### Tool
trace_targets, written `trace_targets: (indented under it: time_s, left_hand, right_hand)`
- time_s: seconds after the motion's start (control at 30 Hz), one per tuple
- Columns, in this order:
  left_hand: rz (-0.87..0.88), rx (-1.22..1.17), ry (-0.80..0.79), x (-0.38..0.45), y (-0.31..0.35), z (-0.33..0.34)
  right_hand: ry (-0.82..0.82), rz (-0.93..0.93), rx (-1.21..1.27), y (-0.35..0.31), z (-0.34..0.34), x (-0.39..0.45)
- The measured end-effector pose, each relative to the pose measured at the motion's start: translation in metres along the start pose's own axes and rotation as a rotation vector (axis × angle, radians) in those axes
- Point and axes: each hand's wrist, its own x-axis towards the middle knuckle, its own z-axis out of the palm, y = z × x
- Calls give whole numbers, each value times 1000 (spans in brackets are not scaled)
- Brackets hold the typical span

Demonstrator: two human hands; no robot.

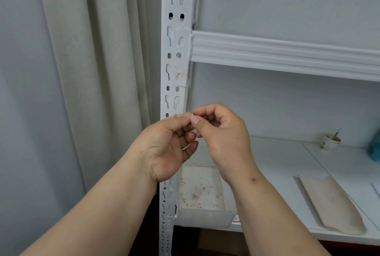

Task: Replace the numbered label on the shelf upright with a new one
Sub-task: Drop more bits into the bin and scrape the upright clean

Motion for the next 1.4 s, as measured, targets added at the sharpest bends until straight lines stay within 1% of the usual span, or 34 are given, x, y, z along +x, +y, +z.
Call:
trace_targets:
  time_s: [0.17,0.37,0.63,0.87,1.07,1.17,1.3,1.4]
  left_hand:
    - [-100,-61,-2,0,-6,-6]
    - [-110,-41,29,0,-13,-8]
    - [-65,-2,65,9,-20,-6]
    - [44,135,64,18,-29,-8]
    - [29,163,88,27,-36,-11]
    - [-2,142,71,32,-40,-12]
    - [-6,125,85,37,-42,-8]
    - [-16,122,111,40,-44,-2]
  right_hand:
    - [-22,50,-16,9,-5,-1]
    - [-7,44,-110,16,-7,-1]
    - [44,-18,-332,30,-7,4]
    - [40,-42,-543,39,-11,7]
    - [9,-79,-669,48,-13,8]
    - [13,-16,-624,52,-15,10]
    - [14,127,-344,56,-23,14]
    - [-15,194,-209,57,-29,15]
